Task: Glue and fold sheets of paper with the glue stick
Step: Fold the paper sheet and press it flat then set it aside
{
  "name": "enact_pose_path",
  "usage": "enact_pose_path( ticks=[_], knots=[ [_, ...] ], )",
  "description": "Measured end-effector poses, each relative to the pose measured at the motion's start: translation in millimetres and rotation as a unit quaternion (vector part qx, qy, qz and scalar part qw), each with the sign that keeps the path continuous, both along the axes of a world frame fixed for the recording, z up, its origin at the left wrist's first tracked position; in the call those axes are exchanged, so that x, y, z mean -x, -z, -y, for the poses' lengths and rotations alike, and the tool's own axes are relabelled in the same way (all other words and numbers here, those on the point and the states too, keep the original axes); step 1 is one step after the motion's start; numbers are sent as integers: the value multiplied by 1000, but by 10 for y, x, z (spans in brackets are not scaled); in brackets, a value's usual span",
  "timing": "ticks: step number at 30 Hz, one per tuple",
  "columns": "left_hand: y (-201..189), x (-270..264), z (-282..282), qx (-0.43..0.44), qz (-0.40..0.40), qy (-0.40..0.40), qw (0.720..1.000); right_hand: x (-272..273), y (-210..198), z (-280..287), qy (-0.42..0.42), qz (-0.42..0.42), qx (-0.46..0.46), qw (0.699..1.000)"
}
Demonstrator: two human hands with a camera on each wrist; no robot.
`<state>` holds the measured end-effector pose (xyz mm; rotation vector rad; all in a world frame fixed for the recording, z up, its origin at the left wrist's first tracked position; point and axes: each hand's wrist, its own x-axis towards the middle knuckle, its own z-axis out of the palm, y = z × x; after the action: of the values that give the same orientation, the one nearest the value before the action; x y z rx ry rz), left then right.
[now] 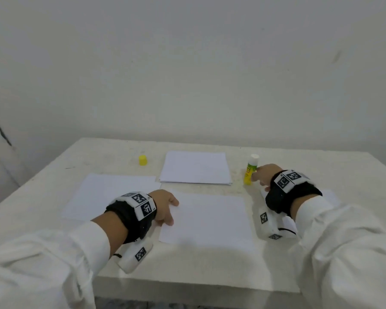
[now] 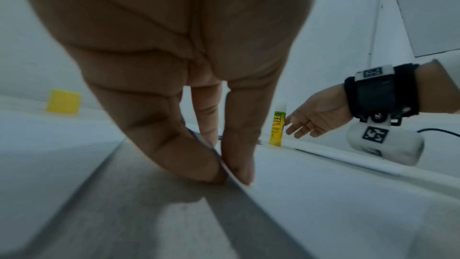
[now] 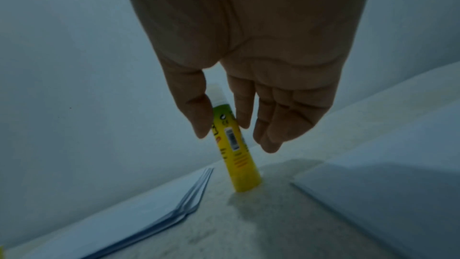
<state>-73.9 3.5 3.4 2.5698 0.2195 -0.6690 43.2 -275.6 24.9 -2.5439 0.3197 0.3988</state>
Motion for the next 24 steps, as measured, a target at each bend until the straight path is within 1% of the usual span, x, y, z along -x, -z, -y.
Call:
enact_pose_path(
  ticks=[5,8,10,12,14,16,18,20,22,24],
  knots=[
    [-13,22,-76,-28,-6,9,1000,-165,74,-175,39,-1,-18,999],
    [-7,9,-99,-33,-9,18,999,-196,112,-176,35,-6,-14,999],
    [-4,6,-99,-43,-9,25,999,-209,135,-171,33,3,-41,999],
    [4,12,-114,-97,0,52,994,-164,108,-203,39,22,-38,998],
    [19,15,-144,-151,24,88,984,-142,90,-251,48,66,-36,996],
    [30,20,-167,-177,49,116,976,-82,39,-322,50,101,-85,990],
    [54,21,-178,-184,60,129,973,15,-16,-392,27,80,-124,989],
    [82,20,-156,-183,64,136,972,137,-56,-478,-6,51,-130,990],
    [102,27,-106,-184,69,147,969,240,-79,-569,-33,55,-136,989],
    [116,42,-63,-191,72,159,966,327,-114,-668,-72,77,-135,985]
  ],
)
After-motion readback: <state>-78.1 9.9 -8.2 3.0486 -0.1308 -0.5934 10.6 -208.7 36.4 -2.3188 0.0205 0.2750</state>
